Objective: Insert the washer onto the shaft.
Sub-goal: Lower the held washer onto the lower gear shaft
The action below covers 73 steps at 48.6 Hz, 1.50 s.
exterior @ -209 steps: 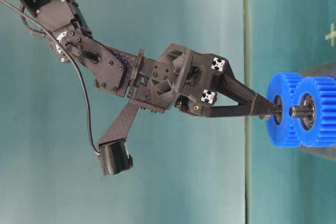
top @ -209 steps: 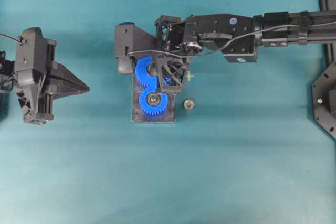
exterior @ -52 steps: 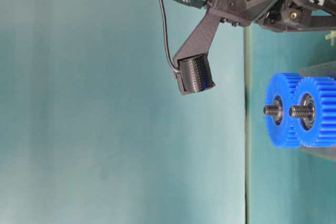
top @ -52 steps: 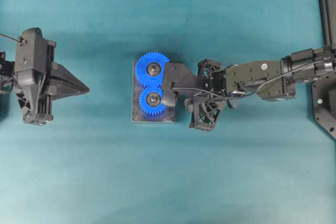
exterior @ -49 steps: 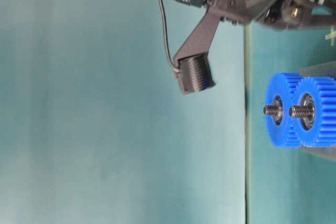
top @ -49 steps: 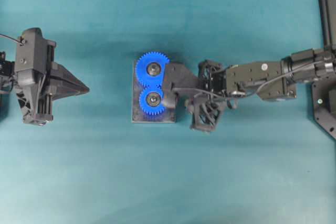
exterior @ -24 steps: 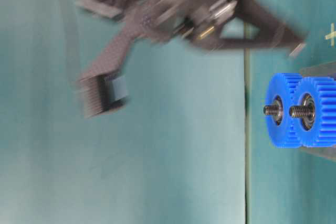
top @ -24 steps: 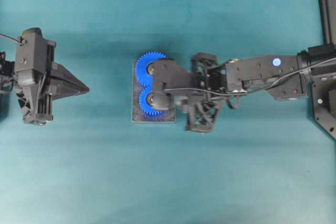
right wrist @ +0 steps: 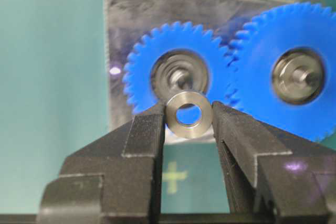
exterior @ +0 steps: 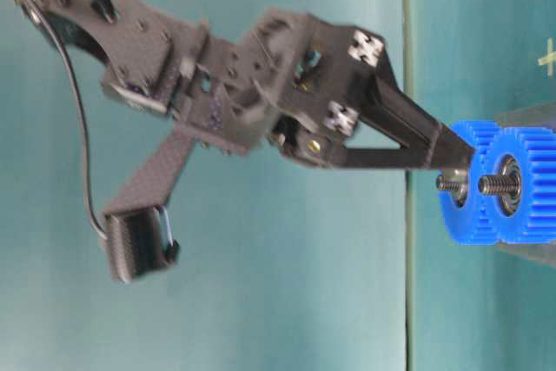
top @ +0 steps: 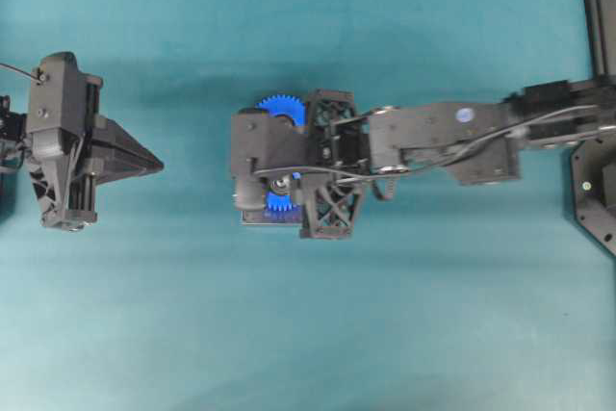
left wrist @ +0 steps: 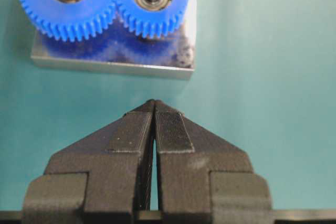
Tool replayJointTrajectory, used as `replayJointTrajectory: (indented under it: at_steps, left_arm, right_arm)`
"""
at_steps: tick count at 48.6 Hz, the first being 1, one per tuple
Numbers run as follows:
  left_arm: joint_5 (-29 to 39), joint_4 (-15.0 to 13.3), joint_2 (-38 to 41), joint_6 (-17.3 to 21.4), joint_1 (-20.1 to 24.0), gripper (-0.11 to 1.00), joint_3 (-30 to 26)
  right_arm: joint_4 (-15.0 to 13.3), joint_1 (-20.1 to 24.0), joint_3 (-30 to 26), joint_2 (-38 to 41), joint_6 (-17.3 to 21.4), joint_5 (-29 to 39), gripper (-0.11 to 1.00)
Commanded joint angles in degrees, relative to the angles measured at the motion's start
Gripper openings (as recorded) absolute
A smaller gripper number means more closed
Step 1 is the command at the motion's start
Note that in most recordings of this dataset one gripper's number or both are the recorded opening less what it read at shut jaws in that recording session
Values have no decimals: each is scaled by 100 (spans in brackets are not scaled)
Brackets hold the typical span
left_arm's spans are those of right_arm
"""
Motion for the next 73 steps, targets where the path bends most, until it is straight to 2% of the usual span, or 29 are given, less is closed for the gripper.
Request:
replayJointTrajectory:
  at_steps: [1, 73]
  left_arm:
    - [-53, 9, -26, -9, -26, 0, -70]
    - [-53, 9, -26, -18, -35, 0, -26]
  right_arm:
    - [-44, -53, -185, -53, -70, -35, 32]
    - [26, 44, -343, 272, -44, 70, 32]
